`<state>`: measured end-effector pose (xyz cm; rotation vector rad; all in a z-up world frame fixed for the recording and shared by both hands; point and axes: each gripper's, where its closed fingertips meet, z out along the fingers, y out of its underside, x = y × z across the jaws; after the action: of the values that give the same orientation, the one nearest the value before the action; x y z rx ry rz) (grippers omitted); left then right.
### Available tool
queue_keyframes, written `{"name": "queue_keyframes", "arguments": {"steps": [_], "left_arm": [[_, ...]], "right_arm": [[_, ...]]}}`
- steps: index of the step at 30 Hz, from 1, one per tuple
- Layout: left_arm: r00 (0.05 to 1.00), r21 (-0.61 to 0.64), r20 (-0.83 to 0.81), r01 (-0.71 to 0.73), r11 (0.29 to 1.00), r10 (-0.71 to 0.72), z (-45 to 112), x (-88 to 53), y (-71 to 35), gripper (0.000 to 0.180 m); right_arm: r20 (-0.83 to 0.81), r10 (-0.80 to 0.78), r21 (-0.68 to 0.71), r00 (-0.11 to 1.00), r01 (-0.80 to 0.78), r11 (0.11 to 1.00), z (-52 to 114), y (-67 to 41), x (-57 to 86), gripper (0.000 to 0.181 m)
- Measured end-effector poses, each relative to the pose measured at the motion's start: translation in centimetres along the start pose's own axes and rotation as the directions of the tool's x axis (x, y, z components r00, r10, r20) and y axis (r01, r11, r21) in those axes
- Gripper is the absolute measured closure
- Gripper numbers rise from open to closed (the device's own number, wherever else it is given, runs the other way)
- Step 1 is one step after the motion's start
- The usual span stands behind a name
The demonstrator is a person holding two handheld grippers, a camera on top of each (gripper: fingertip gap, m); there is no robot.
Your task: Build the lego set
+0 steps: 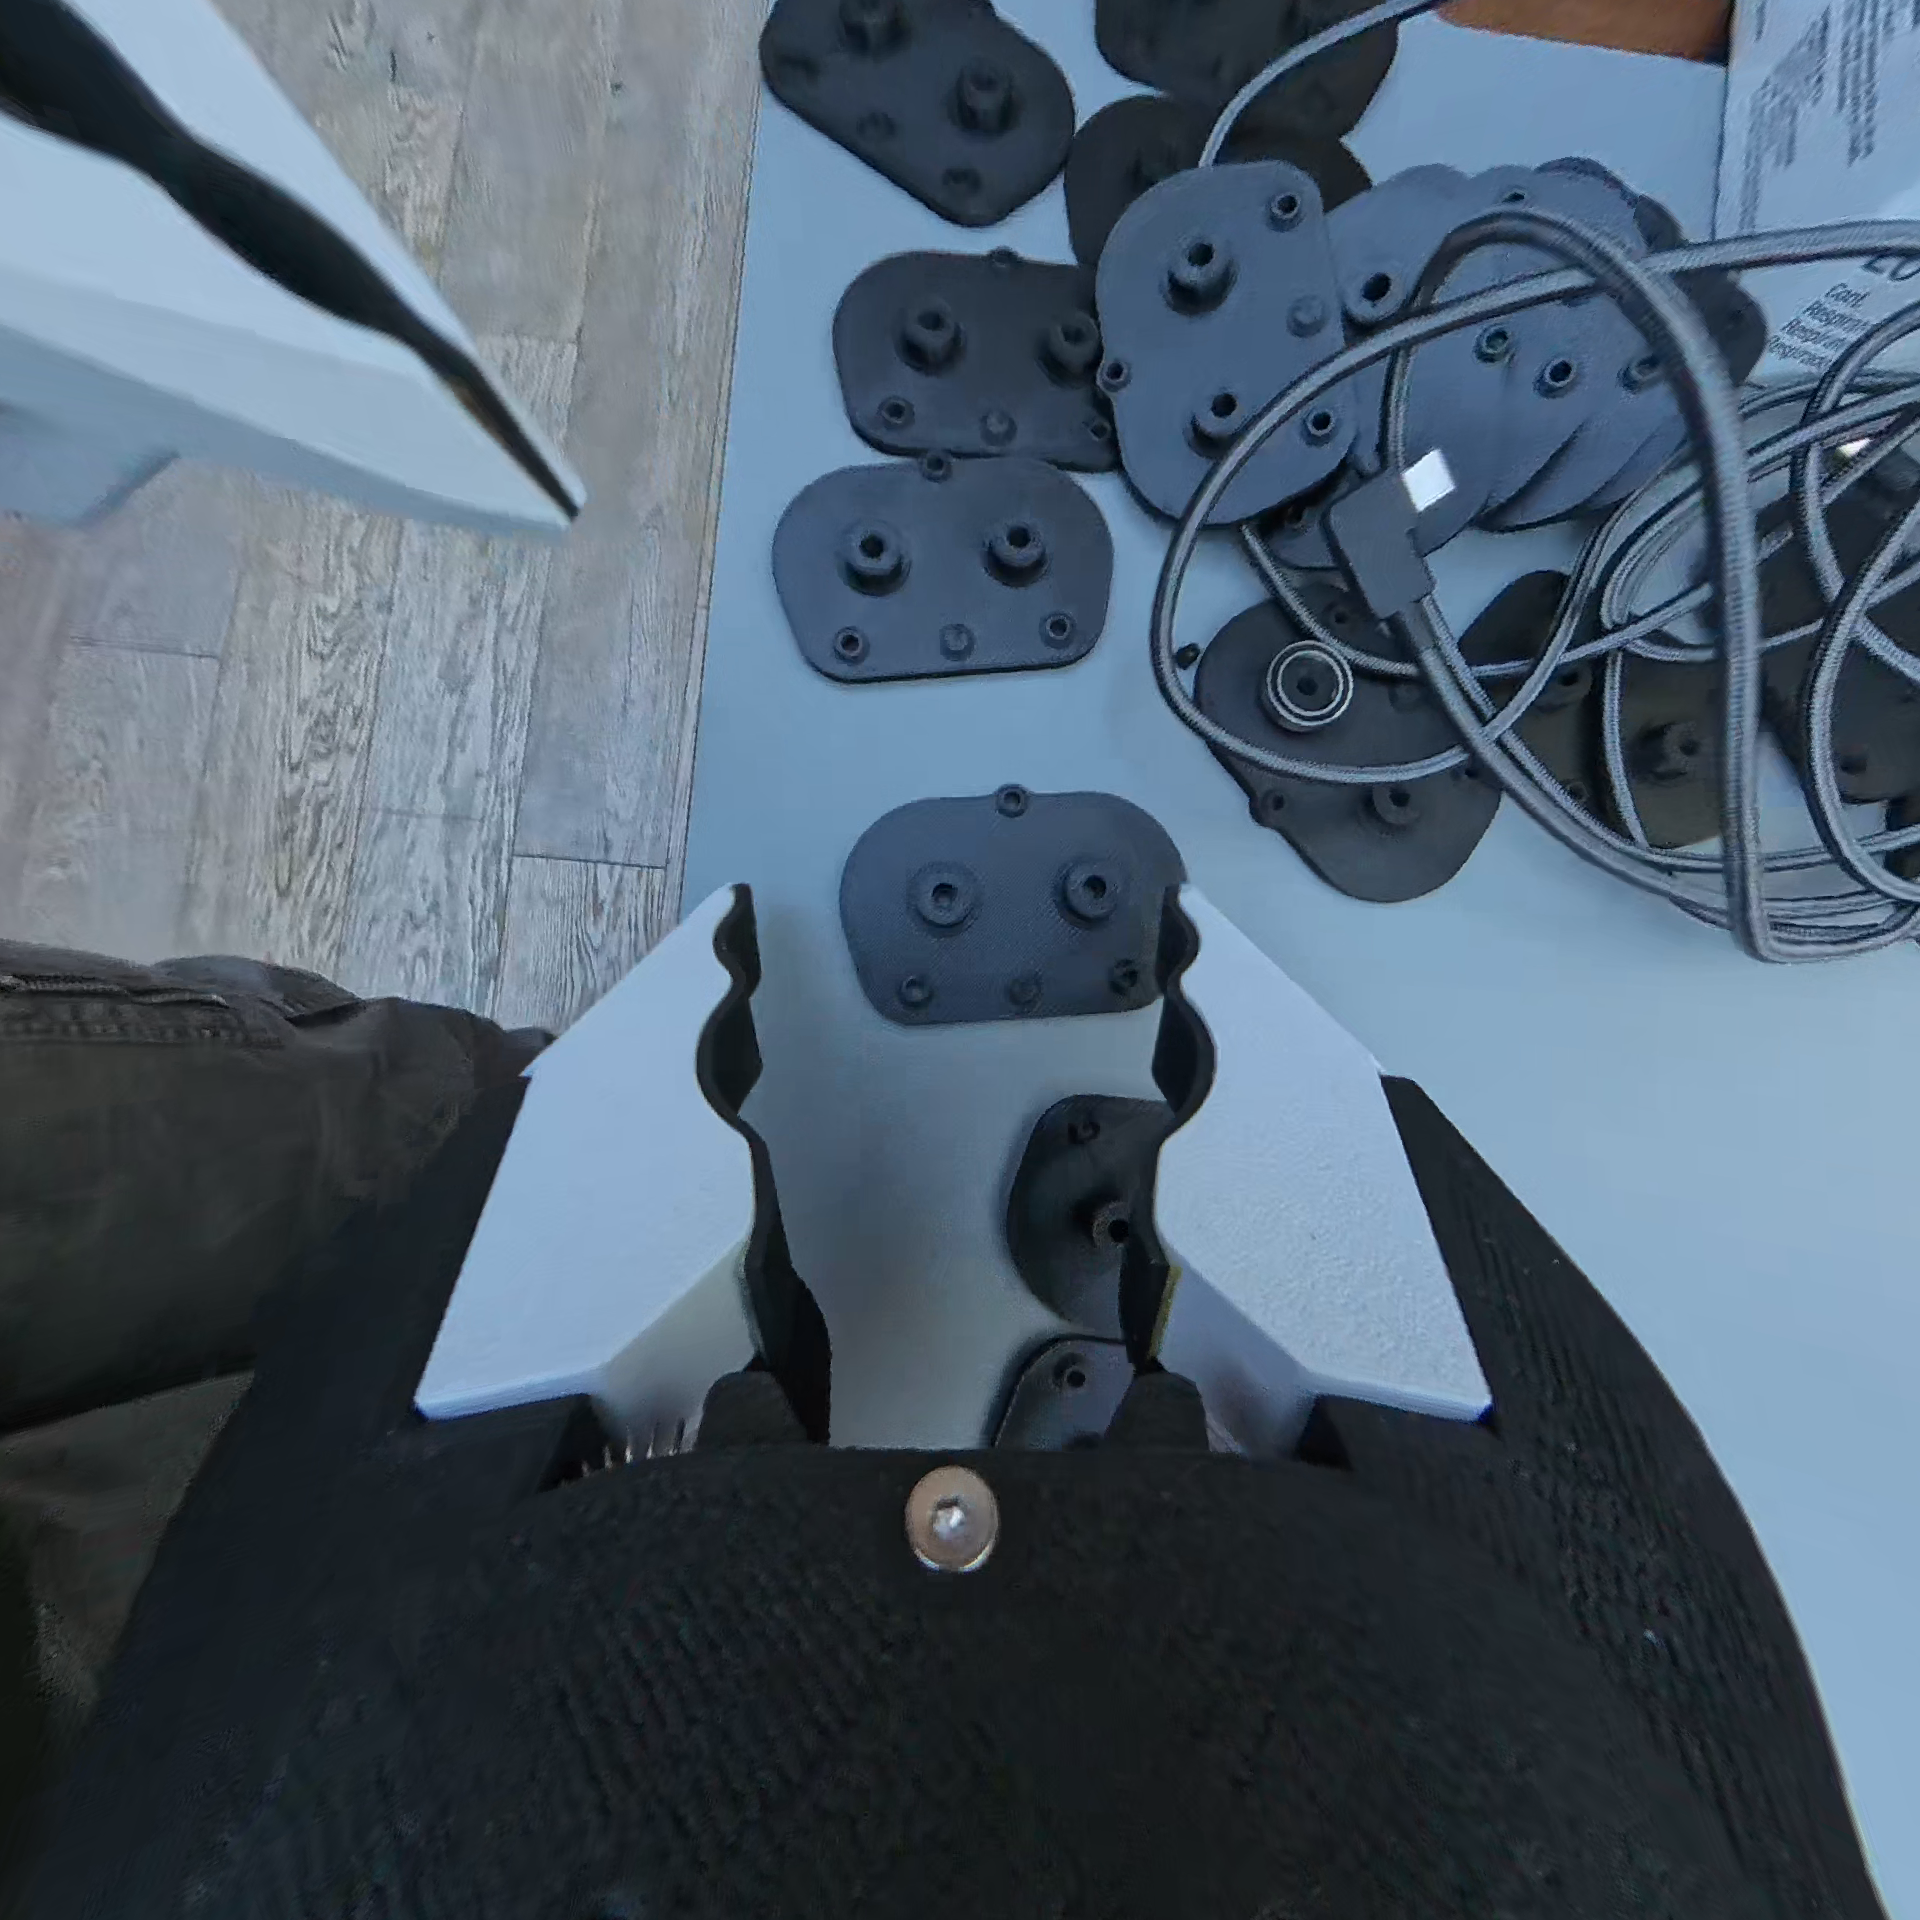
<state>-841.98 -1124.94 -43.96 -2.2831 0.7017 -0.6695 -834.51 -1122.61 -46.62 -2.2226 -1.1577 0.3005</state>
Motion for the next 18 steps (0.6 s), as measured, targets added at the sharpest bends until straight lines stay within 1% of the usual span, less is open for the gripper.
{"name": "queue_keyframes", "arguments": {"steps": [2,4,6,11,18], "left_arm": [[1.000,0.000,-0.005,0.004,1.000,-0.004,0.0,-0.2,0.0,0.180],[1.000,0.000,-0.009,0.004,1.000,-0.004,0.0,-0.2,0.0,0.180],[1.000,-0.001,-0.011,-0.003,1.000,0.003,-0.1,-0.2,0.1,0.180],[1.000,-0.003,-0.010,-0.003,1.000,0.003,-0.5,-0.5,0.4,0.180],[1.000,0.000,-0.003,0.014,1.000,-0.014,-0.8,-1.1,0.9,0.180]], "right_arm": [[-0.009,0.015,0.018,1.000,-0.015,1.000,0.0,0.1,-0.1,0.110],[0.010,0.069,0.036,0.998,-0.069,0.997,0.2,-0.2,0.0,0.109],[0.010,0.079,0.028,0.997,-0.080,0.996,0.5,-0.3,0.6,0.108],[0.024,0.031,-0.074,0.999,-0.029,0.997,1.2,0.3,1.1,0.108],[-0.029,0.097,-0.122,0.995,-0.100,0.987,1.4,0.5,3.6,0.111]]}}
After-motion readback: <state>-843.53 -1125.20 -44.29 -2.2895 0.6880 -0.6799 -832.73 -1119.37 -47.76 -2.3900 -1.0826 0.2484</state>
